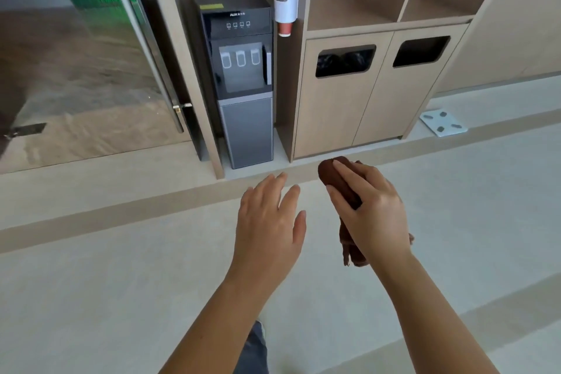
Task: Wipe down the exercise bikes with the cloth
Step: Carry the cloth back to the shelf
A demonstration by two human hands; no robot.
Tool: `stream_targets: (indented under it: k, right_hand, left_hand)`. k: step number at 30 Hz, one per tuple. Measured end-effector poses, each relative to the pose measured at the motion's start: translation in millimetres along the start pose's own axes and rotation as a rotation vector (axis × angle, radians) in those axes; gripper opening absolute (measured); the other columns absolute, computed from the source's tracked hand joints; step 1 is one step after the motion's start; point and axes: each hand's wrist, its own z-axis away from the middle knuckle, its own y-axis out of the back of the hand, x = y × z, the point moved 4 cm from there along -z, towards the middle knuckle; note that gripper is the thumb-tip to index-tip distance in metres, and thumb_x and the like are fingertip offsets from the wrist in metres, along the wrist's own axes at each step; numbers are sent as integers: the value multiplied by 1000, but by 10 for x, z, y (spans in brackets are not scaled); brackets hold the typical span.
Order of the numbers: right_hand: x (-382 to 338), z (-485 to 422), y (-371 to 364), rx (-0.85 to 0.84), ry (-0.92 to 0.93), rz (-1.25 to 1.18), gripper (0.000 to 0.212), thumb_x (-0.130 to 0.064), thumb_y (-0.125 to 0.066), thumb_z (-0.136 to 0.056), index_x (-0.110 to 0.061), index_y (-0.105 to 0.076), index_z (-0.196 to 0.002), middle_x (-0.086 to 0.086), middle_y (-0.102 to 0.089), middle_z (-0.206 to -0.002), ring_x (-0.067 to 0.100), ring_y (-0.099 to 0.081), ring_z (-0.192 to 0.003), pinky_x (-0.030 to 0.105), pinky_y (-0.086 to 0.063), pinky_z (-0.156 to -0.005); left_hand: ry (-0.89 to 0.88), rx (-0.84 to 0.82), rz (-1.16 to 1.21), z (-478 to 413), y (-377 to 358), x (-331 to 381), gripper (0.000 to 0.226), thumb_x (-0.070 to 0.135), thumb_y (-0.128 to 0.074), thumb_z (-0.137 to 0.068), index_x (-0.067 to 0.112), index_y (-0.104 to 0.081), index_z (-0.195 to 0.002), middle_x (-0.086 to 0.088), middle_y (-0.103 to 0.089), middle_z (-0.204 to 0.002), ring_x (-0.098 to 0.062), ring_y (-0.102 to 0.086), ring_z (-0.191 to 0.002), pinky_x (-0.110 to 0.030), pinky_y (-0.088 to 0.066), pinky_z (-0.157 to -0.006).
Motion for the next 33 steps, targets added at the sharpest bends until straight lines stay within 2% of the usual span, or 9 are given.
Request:
stream_targets:
  k: [5,11,16,22,26,33]
  right_hand:
    - [-9,-788,-667,-46,21,-1,37,-19,-70,-79,-14,-64,-115,11,-66,-111,33,-63,-93,40,-55,-78]
    - [-275,-2090,-1504,-100,66,10,37,-23,-67,-82,-15,-62,-118,12,-64,-114,33,-62,-95,36,-52,-75]
    - [-446,-2958,-1980,-95,100,13,39,-25,-66,-82,-16,-60,-120,11,-64,-114,31,-62,-93,32,-51,-70]
    - [-288,-3748,-2245,-52,102,-9,38,-24,-67,-81,-16,-62,-118,9,-64,-113,30,-63,-92,29,-49,-68]
    - [-90,-4341,-2379,-42,120,-42,39,-26,-65,-83,-18,-60,-121,8,-62,-117,29,-61,-97,36,-55,-74]
    - [236,-5509,-2478,-27,230,-91,42,-30,-61,-86,-19,-54,-126,8,-60,-121,29,-59,-102,42,-53,-84]
  left_hand:
    - [30,68,1,-846,-204,-559,41,33,-56,-73,9,-67,-104,-16,-65,-113,-36,-61,-102,-57,-43,-86]
    - [71,80,15,-2066,-268,-1368,37,23,-65,-80,5,-62,-112,-18,-58,-123,-37,-52,-114,-53,-38,-95]
    - [34,136,11,-2961,-233,-1817,36,19,-65,-80,2,-62,-111,-20,-59,-120,-39,-52,-113,-55,-40,-94]
    - [13,145,15,-3809,-346,-1976,35,19,-64,-82,3,-61,-112,-19,-58,-123,-37,-50,-117,-55,-38,-97]
    - [-38,193,-23,-4411,-483,-1985,34,19,-64,-81,3,-61,-112,-20,-57,-122,-37,-50,-116,-56,-41,-95]
    - [10,324,-66,-5576,-536,-1829,36,20,-62,-83,4,-60,-116,-19,-55,-126,-37,-48,-119,-52,-31,-101]
